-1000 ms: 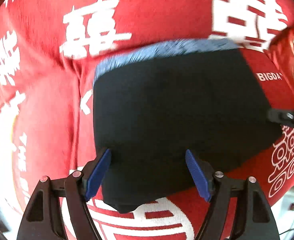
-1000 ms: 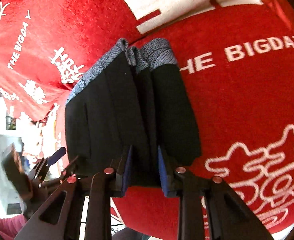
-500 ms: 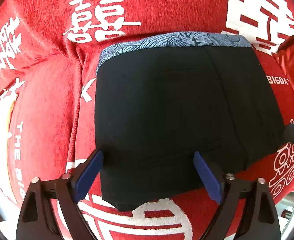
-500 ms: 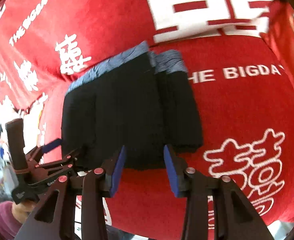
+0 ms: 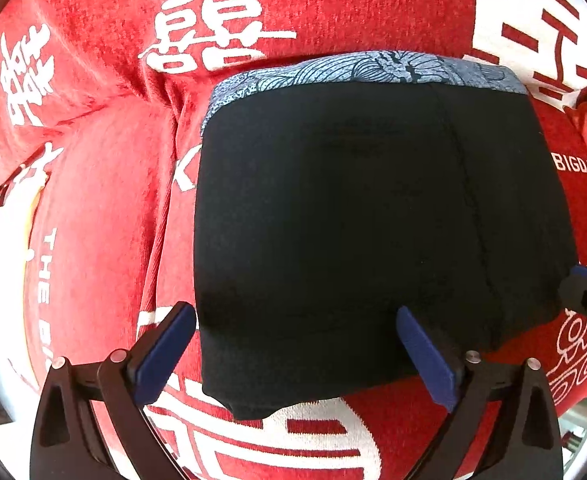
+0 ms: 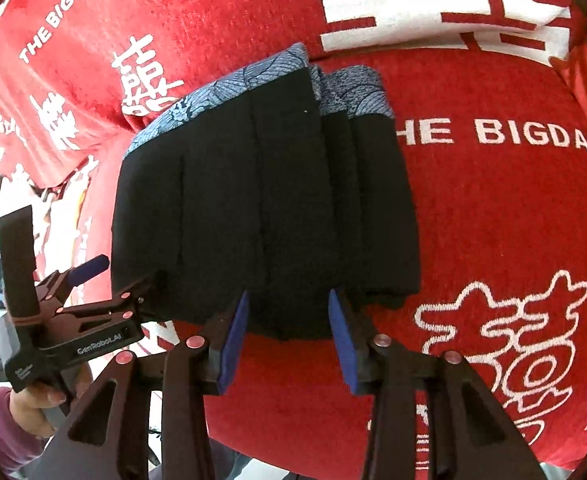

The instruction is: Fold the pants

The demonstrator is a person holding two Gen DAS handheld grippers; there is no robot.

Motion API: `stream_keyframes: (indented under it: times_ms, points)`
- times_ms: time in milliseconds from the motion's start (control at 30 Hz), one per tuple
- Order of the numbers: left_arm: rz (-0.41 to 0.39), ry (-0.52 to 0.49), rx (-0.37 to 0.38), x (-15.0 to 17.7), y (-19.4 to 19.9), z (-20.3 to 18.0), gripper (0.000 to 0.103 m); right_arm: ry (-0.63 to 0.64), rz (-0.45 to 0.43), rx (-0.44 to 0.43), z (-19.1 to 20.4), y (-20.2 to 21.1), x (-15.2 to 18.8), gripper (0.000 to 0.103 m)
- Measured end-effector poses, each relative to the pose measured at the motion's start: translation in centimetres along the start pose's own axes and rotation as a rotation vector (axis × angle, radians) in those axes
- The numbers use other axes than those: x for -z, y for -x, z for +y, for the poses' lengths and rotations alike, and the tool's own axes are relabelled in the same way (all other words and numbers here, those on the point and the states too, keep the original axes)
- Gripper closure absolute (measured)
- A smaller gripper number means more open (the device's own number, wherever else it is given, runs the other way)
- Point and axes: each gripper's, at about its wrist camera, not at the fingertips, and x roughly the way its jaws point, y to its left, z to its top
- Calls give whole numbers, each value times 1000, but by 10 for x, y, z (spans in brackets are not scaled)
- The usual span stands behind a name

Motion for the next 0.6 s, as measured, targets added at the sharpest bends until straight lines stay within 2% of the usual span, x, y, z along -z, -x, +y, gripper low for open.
stream_keyframes:
  times_ms: [133, 200, 233, 333, 600]
  points:
    - [2, 4, -31, 0, 2, -4, 2, 8, 15, -21, -5, 1, 1, 57]
    - [4, 6, -48, 0, 3, -6, 2, -4, 28, -8, -13, 1, 2, 43]
    - [5, 7, -54, 0, 3, -7, 2, -21, 39, -23, -18, 1, 3, 41]
    - [7, 11, -77, -1, 3, -10, 1, -57, 52, -68, -35, 3, 7, 40]
    - [25, 28, -111, -2, 2, -13, 1, -76, 91, -78, -61, 6, 9, 32]
